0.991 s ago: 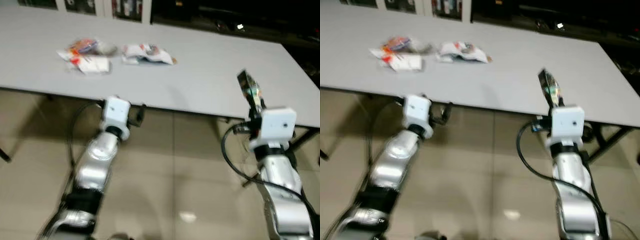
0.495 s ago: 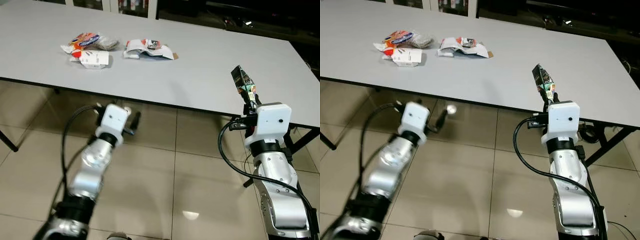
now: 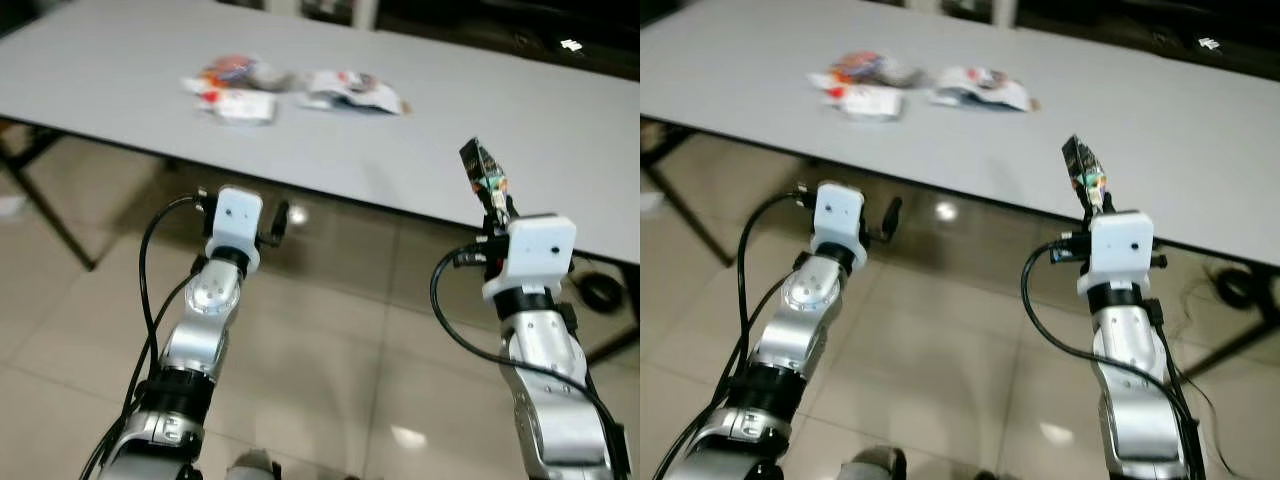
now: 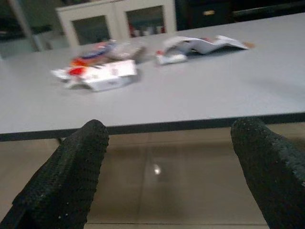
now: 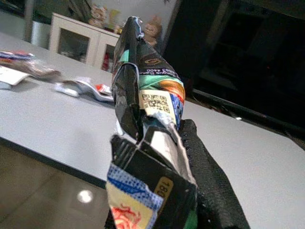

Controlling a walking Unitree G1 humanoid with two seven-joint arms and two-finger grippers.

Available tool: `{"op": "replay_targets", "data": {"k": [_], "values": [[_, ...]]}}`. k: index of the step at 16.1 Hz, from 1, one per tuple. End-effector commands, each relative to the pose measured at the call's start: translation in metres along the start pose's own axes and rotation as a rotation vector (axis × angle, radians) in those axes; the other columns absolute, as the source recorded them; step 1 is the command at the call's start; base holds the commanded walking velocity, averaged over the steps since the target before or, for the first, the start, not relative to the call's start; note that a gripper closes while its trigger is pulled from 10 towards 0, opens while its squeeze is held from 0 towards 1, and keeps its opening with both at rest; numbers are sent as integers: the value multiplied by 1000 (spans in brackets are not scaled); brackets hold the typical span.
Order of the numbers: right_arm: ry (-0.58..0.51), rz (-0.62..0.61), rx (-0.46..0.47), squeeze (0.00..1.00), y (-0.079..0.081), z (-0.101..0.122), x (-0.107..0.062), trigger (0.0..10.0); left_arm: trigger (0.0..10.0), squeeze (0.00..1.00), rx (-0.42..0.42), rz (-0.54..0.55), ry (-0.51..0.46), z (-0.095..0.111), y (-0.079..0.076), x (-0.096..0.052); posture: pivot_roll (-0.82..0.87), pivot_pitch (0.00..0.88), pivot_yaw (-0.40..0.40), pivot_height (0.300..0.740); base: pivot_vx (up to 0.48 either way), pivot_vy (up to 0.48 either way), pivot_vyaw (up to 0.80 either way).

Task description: Picking trash to rubbish bin

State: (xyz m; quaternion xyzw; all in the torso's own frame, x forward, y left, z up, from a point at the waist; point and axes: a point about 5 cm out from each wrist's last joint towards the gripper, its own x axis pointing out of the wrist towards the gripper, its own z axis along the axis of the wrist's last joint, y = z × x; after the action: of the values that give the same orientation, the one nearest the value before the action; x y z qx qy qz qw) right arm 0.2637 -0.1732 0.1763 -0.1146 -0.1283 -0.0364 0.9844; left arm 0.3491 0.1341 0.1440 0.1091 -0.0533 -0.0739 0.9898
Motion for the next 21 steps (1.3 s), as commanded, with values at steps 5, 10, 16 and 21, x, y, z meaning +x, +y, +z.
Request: {"op": "replay_targets", "data": {"k": [5,10,16,21], "values": [[-10,-37,-23,0,-8,2,-6,10000,10000,0,-27,4,-8,8,-4,10,177,95,-50,740,474,0,0],[-10,-33,-27,0,-8,2,-6,10000,10000,0,-32,12,-12,11,-5,14,175,93,-48,740,474,0,0],[-14,-20,-34,0,-5,2,-6,10000,10000,0,-32,37,-28,15,-1,18,178,88,-48,740,475,0,0],[-7,-18,-44,0,-6,1,-9,10000,10000,0,-50,57,-18,14,0,20,167,93,-45,740,445,58,0]]}}
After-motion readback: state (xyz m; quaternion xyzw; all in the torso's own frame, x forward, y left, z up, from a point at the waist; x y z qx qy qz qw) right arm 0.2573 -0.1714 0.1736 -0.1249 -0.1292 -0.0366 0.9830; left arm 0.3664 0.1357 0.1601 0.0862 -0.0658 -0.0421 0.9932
